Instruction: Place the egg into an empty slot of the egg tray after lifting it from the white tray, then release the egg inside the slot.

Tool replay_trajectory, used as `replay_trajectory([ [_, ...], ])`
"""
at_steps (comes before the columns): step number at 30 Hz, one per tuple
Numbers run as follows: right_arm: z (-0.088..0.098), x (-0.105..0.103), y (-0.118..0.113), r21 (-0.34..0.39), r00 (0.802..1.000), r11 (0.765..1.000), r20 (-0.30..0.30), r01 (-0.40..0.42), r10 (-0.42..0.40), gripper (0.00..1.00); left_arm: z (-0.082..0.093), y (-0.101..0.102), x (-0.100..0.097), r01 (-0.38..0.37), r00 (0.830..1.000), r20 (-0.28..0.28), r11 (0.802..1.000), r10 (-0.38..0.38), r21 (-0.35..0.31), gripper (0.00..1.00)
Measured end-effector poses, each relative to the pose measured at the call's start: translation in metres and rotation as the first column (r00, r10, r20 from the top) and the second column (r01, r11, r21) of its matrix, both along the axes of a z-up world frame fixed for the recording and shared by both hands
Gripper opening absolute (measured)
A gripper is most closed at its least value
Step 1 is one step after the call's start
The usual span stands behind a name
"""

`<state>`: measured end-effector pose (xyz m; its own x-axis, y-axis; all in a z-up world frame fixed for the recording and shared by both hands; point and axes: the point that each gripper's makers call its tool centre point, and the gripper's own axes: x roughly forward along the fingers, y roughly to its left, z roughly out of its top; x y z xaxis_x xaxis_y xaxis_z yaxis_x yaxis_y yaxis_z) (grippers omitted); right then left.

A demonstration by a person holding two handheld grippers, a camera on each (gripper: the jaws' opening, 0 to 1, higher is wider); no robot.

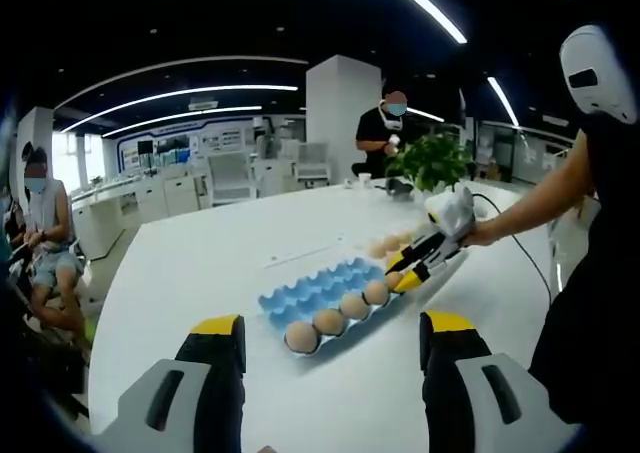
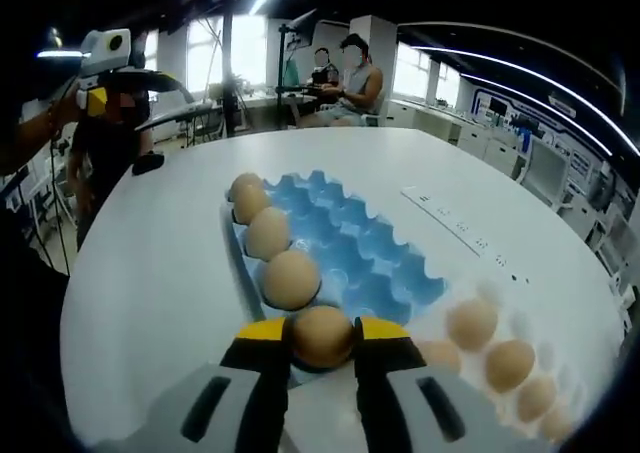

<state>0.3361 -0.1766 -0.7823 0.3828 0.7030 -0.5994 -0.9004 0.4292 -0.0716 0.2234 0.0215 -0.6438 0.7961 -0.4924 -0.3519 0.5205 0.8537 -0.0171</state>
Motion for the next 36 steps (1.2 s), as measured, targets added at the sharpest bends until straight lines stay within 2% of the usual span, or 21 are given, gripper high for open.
replay_trajectory([
  [4,0.0,-0.001,0.0,0.0,1.0,1.0,0.014,-0.003,0.003,0.26,0.0,-0.001,0.0,0.003,1.0,0.001,1.0,-0.003,0.0,0.71],
  [5,0.0,-0.002,0.001,-0.009,0.998,0.999,0.05,-0.035,0.035,0.26,0.0,-0.001,0.0,0.003,1.0,0.001,1.0,-0.003,0.0,0.71],
  [8,-0.002,-0.004,0.0,-0.039,0.994,0.998,0.087,-0.058,0.061,0.27,0.0,-0.001,0.0,0.003,1.0,0.001,1.0,-0.003,0.003,0.71],
  [12,0.0,-0.004,-0.004,-0.014,0.995,0.999,0.089,-0.042,0.043,0.3,0.001,-0.001,-0.001,0.004,1.0,0.001,1.0,-0.004,0.006,0.71],
  [13,0.002,-0.004,-0.005,-0.008,0.995,0.999,0.094,-0.04,0.04,0.33,0.001,-0.001,-0.001,0.004,1.0,0.001,1.0,-0.004,0.007,0.71],
  [15,0.01,-0.005,-0.003,0.058,0.997,0.998,0.072,-0.01,0.006,0.49,0.001,-0.001,-0.001,0.003,1.0,0.002,1.0,-0.003,0.006,0.71],
  [16,0.015,-0.004,-0.004,0.071,0.997,0.997,0.078,-0.007,0.001,0.54,0.001,-0.001,-0.001,0.003,1.0,0.002,1.0,-0.003,0.006,0.71],
  [19,0.025,-0.004,-0.01,0.074,0.995,0.997,0.1,-0.007,-0.001,0.5,0.002,-0.003,-0.001,0.007,1.0,0.004,1.0,-0.007,0.007,0.71],
  [23,0.041,0.002,-0.025,0.089,0.989,0.996,0.144,0.02,-0.032,0.56,0.002,-0.003,-0.001,0.005,1.0,0.006,1.0,-0.005,0.005,0.71],
  [26,0.047,0.009,-0.045,0.064,0.981,0.997,0.181,0.052,-0.063,0.51,0.002,-0.003,-0.001,0.004,1.0,0.006,1.0,-0.004,0.006,0.71],
  [29,0.056,0.015,-0.064,0.102,0.978,0.988,0.157,0.119,-0.134,0.51,0.002,-0.004,-0.001,0.006,1.0,0.006,1.0,-0.006,0.004,0.71],
  [32,0.062,0.016,-0.075,0.105,0.975,0.985,0.163,0.137,-0.152,0.51,0.002,-0.005,-0.001,0.01,1.0,0.007,1.0,-0.01,0.002,0.71],
  [36,0.061,0.015,-0.084,0.094,0.973,0.984,0.161,0.153,-0.166,0.5,0.002,-0.007,-0.001,0.015,1.0,0.008,1.0,-0.015,0.0,0.71],
])
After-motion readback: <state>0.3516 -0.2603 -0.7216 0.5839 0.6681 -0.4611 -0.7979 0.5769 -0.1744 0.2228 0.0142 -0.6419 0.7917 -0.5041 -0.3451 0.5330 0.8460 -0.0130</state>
